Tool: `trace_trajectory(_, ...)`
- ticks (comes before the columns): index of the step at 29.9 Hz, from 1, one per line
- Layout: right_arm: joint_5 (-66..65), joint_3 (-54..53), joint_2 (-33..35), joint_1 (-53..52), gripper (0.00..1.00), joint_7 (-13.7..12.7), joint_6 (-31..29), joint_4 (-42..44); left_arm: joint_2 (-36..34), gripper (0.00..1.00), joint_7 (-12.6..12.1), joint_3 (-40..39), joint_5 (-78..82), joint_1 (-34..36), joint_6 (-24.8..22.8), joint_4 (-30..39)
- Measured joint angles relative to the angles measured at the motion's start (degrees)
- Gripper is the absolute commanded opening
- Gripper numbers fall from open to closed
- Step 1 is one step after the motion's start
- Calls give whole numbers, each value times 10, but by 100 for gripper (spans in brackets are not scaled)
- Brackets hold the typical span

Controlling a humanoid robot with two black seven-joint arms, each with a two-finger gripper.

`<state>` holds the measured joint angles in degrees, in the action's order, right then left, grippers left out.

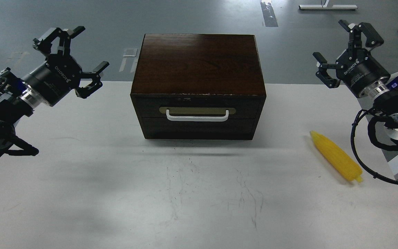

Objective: Put corn in drawer with both arms
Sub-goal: 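Move the left gripper toward the white drawer handle of the wooden box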

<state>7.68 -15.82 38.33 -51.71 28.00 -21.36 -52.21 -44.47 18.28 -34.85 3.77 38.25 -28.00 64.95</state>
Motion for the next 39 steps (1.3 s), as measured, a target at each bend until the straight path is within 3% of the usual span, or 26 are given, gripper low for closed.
trace_trajectory(12,-1,0,5,1,99,0,-1,-2,-4,99,-1,-2,-5,7,0,-20)
trace_trajectory(19,-4,0,8,1,99,0,-5,-3,-14,99,0,-9,9,83,0,-86)
trace_trajectory(23,-6,0,9,-1,99,0,-5,-2,-15,99,11,-10,90,130,0,-86)
trace_trajectory(29,-6,0,13,-2,99,0,-5,-2,-13,99,89,-10,305,198,0,-5)
trace_trajectory(34,-6,-1,19,0,99,0,-4,-2,4,99,97,-3,464,238,0,94)
trace_trajectory(39,-7,-1,19,-1,99,0,-4,-4,75,99,97,6,667,277,0,130)
